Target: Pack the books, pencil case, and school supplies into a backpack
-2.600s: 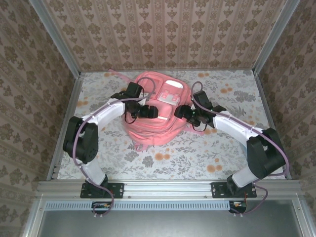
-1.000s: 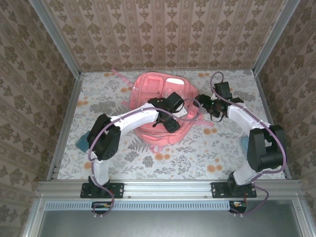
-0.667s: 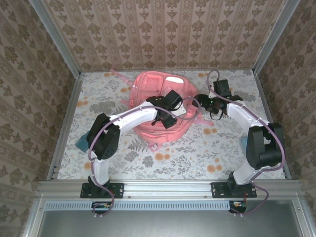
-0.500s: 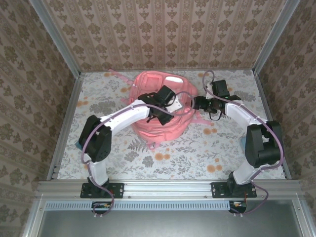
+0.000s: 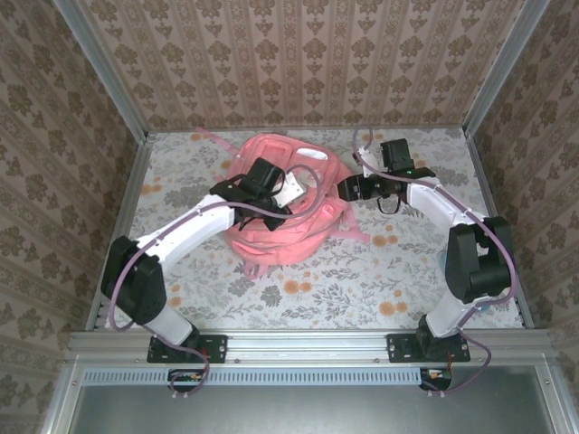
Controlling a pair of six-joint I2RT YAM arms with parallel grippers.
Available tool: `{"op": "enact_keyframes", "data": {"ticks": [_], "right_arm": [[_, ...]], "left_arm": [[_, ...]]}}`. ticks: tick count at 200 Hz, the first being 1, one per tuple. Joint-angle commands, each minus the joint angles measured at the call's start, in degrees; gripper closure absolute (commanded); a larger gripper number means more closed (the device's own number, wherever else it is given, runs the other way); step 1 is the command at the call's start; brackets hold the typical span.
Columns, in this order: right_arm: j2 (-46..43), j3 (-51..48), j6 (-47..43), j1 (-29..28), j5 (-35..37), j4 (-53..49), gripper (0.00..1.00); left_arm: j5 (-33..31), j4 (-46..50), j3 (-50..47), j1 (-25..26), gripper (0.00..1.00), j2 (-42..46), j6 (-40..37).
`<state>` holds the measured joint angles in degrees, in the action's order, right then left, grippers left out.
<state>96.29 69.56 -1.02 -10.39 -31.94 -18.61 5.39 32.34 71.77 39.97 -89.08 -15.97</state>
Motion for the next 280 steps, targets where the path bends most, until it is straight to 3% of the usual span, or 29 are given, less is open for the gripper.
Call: {"op": "enact_keyframes", "data": {"ticks": [1,48,104,175,225,259,280], "right_arm": [[2.4,2.1,-6.0,-1.1,-8.1,-1.3,0.36],[8.2,5.9,-10.4,-1.5,-13.3,-1.8,0.36],[16.5,13.8,-16.3,-1.7,-16.8,-9.4,0.39],[19.1,18.7,-26.0,-2.6,-17.6,-21.7,0.37],[22.1,23.3,-22.9,-4.0,-14.2,-19.2,0.38],[23.4,25.4,-24.9,-3.9,-16.8,-22.1,0.43],[22.0,24.3,-25.4,-4.0,-17.3,-21.6,0.59]], "left_arm": [[2.7,-3.1,-1.7,-1.0,0.97,5.7,-0.4],[4.3,-2.3,-3.2,-1.8,0.97,9.4,-2.1],[5.2,-2.8,-3.9,-2.3,0.98,9.6,-1.8],[4.4,-3.2,-4.0,-2.4,0.99,10.1,-1.6],[6.2,-3.0,-4.0,-2.5,1.00,11.2,-1.7],[5.7,-3.2,-4.4,-2.6,1.00,11.3,-1.7],[5.3,-3.2,-4.2,-2.6,1.00,10.9,-1.8]]}}
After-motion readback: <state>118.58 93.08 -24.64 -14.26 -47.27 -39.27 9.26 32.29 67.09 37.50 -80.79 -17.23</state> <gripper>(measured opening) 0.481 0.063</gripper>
